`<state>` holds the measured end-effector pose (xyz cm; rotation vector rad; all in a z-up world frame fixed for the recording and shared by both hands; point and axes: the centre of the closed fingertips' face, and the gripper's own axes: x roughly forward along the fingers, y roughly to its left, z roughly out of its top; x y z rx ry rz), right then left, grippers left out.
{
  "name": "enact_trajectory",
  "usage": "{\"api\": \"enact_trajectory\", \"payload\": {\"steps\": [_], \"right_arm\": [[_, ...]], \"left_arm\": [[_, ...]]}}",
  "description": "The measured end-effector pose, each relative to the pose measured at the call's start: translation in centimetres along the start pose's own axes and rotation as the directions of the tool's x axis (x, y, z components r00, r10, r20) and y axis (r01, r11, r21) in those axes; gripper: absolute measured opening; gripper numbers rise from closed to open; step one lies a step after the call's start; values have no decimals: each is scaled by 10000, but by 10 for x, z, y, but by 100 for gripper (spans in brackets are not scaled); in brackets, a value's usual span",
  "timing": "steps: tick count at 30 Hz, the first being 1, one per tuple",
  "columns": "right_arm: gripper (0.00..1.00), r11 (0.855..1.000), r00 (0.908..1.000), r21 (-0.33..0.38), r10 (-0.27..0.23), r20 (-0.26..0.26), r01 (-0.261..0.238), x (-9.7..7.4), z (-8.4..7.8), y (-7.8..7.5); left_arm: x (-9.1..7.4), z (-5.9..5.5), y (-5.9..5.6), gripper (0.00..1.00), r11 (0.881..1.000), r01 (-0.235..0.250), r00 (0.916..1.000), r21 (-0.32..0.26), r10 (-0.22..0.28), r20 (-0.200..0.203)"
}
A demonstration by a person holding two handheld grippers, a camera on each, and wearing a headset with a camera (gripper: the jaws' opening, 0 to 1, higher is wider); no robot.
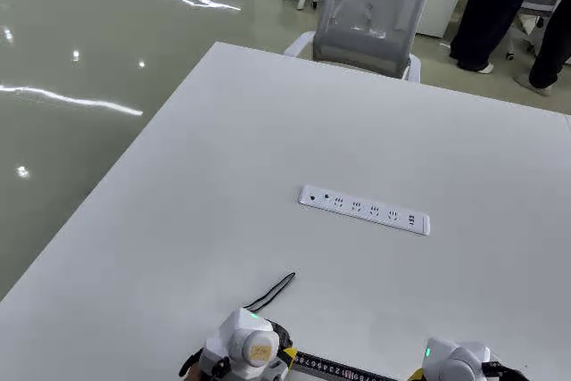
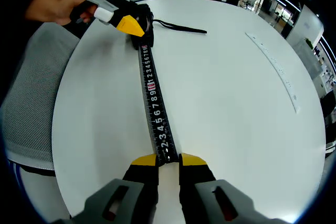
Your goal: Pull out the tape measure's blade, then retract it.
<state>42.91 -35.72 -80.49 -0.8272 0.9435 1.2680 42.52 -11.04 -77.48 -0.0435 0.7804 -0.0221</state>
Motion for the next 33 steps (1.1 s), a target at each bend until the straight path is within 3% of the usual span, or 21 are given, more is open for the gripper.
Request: {"api": "enact_trajectory", "payload": {"steps": [33], "right_arm": [[12, 10000, 10000, -58, 59, 55, -59, 9, 16, 2]], "left_arm": [[3, 0, 1, 56, 10000, 7, 10000, 10, -7, 8]]}}
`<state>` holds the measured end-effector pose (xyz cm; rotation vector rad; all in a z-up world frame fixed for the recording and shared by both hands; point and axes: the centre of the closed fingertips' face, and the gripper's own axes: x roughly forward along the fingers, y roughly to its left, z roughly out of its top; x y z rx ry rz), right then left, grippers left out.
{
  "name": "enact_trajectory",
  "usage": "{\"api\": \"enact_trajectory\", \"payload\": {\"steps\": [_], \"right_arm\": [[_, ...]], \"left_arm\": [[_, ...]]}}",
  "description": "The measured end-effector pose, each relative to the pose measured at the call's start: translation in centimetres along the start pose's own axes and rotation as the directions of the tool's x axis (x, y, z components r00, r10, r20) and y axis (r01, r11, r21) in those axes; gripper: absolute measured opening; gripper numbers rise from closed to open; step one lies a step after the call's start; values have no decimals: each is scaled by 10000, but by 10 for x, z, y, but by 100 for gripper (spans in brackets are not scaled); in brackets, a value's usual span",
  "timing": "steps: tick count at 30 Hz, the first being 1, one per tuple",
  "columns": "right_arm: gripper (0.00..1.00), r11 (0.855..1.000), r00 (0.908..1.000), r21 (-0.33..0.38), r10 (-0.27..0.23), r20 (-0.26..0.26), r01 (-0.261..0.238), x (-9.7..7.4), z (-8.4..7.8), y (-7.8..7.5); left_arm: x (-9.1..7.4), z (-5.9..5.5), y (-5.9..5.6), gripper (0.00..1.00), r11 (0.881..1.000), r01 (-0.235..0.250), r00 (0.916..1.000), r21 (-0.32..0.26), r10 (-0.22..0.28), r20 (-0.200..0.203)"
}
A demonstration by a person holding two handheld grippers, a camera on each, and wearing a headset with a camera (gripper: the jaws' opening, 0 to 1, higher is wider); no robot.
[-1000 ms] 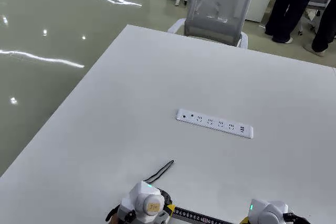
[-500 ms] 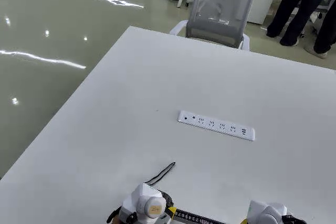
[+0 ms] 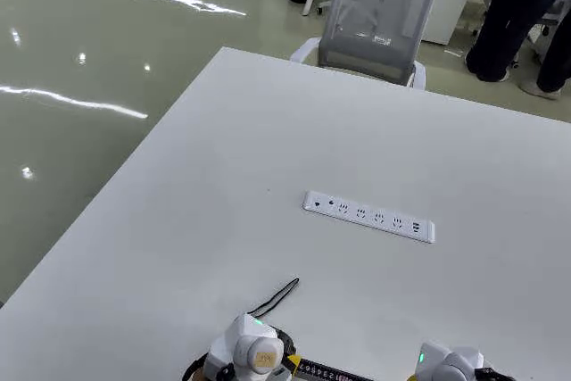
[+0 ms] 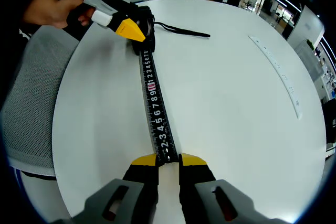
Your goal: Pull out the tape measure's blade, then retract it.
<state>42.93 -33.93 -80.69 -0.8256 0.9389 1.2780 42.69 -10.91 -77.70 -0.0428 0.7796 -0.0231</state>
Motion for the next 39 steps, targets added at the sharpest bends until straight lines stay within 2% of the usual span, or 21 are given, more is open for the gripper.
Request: {"api": "enact_trajectory", "payload": {"steps": [39], "right_arm": [[12, 10000, 9999, 29, 81, 66, -81, 8, 18, 3]], "left_arm": [[0, 0, 1, 56, 10000, 22, 10000, 3, -22, 20]]}}
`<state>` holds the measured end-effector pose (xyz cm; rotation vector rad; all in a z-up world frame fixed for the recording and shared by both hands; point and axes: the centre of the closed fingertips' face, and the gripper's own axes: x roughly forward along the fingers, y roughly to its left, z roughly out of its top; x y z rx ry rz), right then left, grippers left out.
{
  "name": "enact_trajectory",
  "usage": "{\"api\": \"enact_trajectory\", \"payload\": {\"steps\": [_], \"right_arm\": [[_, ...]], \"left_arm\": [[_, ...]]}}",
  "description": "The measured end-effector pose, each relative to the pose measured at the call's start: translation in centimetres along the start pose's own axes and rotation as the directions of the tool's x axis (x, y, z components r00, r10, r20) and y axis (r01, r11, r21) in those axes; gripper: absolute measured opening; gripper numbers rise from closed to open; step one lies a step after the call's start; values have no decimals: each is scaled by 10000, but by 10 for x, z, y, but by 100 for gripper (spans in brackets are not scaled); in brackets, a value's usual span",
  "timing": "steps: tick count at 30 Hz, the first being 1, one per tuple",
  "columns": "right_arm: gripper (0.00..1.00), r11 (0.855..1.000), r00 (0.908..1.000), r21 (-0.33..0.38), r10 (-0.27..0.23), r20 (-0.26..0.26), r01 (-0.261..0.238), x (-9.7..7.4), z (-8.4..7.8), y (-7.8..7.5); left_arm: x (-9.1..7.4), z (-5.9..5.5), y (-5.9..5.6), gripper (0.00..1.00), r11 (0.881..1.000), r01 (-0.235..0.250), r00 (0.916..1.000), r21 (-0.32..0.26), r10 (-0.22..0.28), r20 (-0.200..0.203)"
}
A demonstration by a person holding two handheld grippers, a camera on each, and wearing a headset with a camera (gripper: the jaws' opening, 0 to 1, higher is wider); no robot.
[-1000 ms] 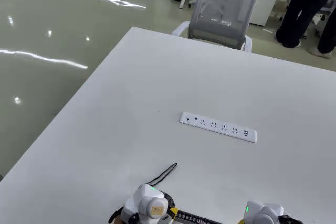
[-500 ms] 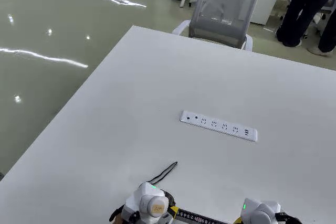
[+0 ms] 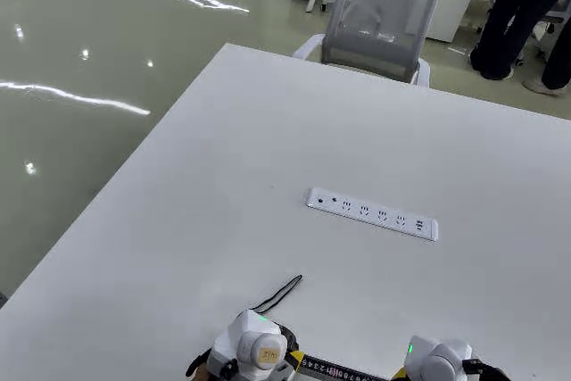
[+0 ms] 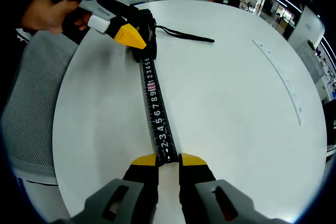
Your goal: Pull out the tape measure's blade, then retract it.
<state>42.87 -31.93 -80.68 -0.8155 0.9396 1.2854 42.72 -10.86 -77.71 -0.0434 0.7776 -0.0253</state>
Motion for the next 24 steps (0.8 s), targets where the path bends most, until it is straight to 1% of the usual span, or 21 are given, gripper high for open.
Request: {"api": "enact_trajectory", "payload": {"steps": [10, 24], "right_arm": [[12, 10000, 10000, 4, -10, -18, 10, 1, 1, 1], [12, 10000, 10000, -99, -6, -60, 5, 6, 7, 4]], "left_arm": [[-1, 0, 0, 57, 10000, 4, 10000, -9, -4, -4], [-2, 0, 0, 57, 10000, 19, 10000, 2, -19, -1]]}}
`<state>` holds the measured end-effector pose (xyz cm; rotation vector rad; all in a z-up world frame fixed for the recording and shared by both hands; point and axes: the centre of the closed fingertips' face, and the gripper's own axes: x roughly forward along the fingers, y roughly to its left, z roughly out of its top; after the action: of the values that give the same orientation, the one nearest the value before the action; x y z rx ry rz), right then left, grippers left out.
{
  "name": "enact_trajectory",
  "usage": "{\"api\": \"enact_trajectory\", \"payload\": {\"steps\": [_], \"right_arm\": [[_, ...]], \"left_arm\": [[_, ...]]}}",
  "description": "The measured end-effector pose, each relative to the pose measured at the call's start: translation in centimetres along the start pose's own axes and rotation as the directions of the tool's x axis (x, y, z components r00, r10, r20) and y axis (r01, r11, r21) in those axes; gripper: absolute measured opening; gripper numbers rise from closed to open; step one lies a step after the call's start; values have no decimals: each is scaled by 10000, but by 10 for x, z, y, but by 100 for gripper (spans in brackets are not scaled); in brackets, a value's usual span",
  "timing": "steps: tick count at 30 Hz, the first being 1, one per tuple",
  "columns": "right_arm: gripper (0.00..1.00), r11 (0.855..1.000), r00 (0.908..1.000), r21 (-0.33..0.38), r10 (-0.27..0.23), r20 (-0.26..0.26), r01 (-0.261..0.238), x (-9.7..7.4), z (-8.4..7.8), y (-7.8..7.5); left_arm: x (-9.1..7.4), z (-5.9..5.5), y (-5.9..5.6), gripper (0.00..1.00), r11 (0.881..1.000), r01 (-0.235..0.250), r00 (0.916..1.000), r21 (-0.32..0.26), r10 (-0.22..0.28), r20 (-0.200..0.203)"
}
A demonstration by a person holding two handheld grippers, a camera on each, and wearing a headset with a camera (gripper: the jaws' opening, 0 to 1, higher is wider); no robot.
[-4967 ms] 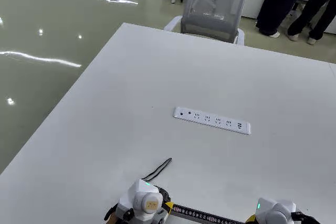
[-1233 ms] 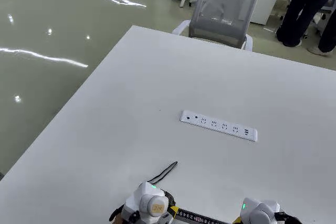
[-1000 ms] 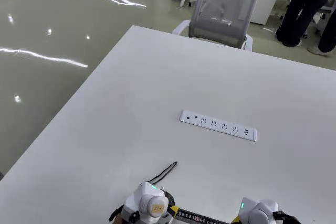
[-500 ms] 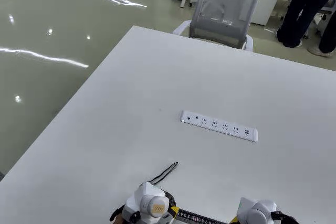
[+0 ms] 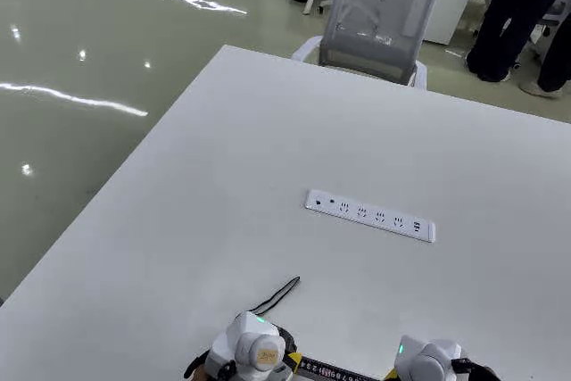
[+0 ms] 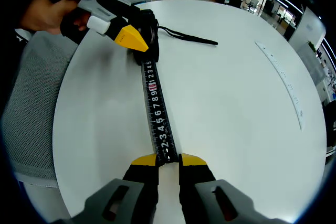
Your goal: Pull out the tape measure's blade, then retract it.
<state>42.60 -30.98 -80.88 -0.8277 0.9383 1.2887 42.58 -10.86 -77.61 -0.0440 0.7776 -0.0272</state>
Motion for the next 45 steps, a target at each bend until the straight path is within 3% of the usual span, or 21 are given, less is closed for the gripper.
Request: {"api": "enact_trajectory", "payload": {"steps": [45], "right_arm": [[12, 9998, 9999, -164, 100, 136, -98, 8, 23, 5]], "left_arm": [[-1, -1, 0, 56, 10000, -1, 10000, -25, 1, -21]]}}
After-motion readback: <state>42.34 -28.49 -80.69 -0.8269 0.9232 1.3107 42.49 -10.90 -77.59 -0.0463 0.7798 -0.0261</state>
